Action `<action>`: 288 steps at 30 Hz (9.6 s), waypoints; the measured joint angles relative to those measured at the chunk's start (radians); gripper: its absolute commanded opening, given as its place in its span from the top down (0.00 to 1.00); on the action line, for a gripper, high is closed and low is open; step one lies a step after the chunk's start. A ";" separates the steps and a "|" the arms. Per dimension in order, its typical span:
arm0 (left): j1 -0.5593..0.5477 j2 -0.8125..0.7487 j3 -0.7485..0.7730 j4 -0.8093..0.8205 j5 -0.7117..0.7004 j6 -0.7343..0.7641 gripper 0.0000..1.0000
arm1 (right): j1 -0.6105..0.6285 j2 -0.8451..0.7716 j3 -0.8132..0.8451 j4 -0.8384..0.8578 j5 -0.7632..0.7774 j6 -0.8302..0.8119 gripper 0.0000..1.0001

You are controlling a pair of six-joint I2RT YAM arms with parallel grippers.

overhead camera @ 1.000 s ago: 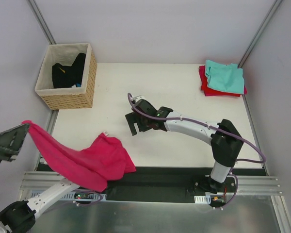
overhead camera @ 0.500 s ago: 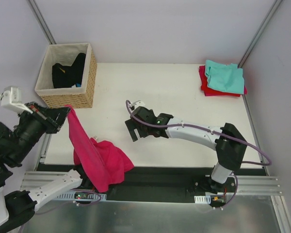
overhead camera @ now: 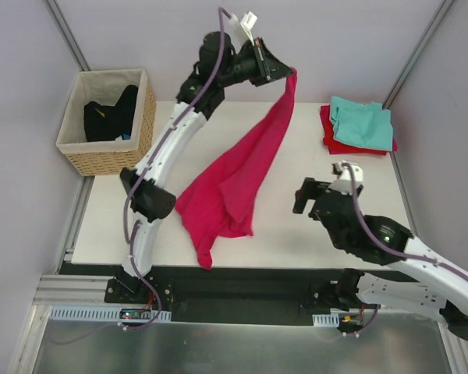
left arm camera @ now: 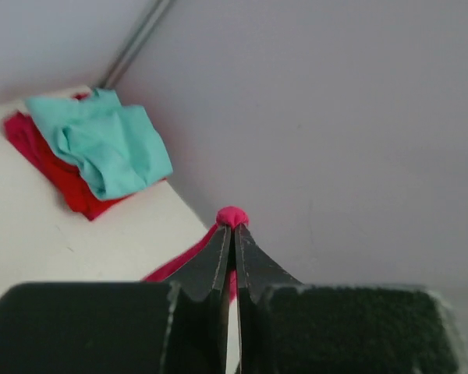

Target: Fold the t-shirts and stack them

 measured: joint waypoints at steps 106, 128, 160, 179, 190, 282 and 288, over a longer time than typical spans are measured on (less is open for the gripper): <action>0.011 -1.416 -1.358 -0.336 -0.891 0.261 1.00 | 0.053 0.756 0.055 0.241 -0.356 -0.004 0.45; 0.011 -1.416 -1.359 -0.336 -0.892 0.261 1.00 | 0.015 0.841 0.037 0.315 -0.408 -0.007 0.99; 0.010 -1.490 -0.722 -0.187 -0.347 0.402 1.00 | 0.024 0.043 1.052 -0.126 -0.404 -0.578 0.99; 0.002 -1.484 -0.866 -0.021 -0.175 0.351 1.00 | -0.060 -0.044 1.144 -0.068 -0.824 -0.664 0.99; 0.002 -1.501 -1.191 0.082 -0.299 0.353 1.00 | -0.068 -0.092 0.811 0.031 -0.610 -0.668 0.99; 0.321 -0.899 -1.943 0.568 -0.521 0.131 1.00 | -0.892 0.700 0.330 0.410 -1.040 -0.367 0.99; 0.404 -0.618 -1.769 0.592 -0.558 0.073 1.00 | -0.901 1.002 0.534 0.438 -1.018 -0.360 0.99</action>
